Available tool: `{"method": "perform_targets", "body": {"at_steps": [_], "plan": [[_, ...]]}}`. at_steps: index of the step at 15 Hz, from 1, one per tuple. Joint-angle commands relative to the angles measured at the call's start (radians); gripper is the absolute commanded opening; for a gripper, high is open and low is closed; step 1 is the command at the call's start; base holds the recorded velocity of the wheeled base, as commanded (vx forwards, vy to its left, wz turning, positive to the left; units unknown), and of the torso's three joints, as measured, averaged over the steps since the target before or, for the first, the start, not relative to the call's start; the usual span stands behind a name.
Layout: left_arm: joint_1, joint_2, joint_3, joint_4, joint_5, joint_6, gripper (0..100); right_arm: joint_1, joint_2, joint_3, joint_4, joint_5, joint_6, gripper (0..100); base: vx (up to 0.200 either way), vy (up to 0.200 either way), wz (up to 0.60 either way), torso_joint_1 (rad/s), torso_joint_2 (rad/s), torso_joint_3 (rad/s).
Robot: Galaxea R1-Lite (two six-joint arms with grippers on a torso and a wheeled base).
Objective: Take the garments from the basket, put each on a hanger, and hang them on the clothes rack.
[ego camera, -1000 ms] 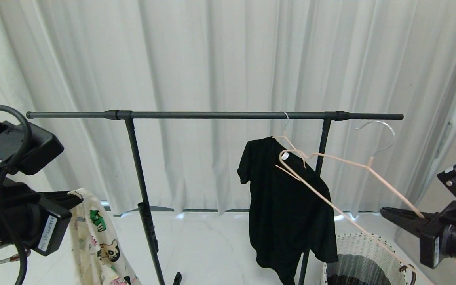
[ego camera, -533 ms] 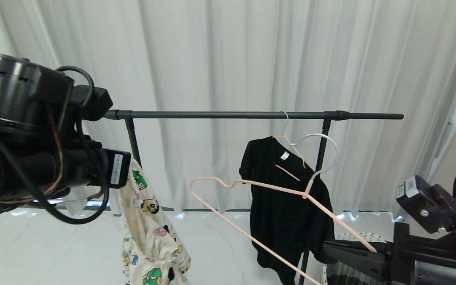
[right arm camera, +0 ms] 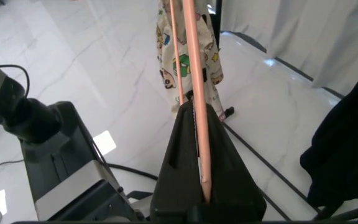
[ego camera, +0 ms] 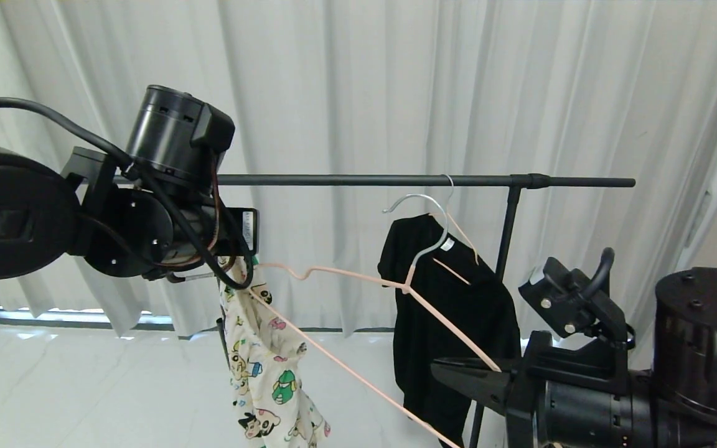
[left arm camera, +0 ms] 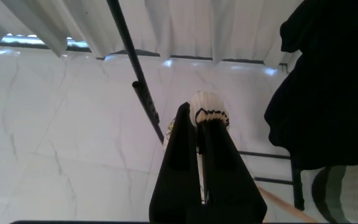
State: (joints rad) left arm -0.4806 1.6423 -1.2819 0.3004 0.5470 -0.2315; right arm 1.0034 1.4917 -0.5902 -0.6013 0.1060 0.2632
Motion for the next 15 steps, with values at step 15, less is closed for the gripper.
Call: {"method": "perform_targets", "body": {"at_steps": [15], "plan": [[-0.130,0.010,-0.025,0.000,0.048,-0.066,0,0.001,0.200,-0.071,-0.158,-0.129,0.060,0,0.000,0.000,0.00,0.000,0.00,0.000]]}}
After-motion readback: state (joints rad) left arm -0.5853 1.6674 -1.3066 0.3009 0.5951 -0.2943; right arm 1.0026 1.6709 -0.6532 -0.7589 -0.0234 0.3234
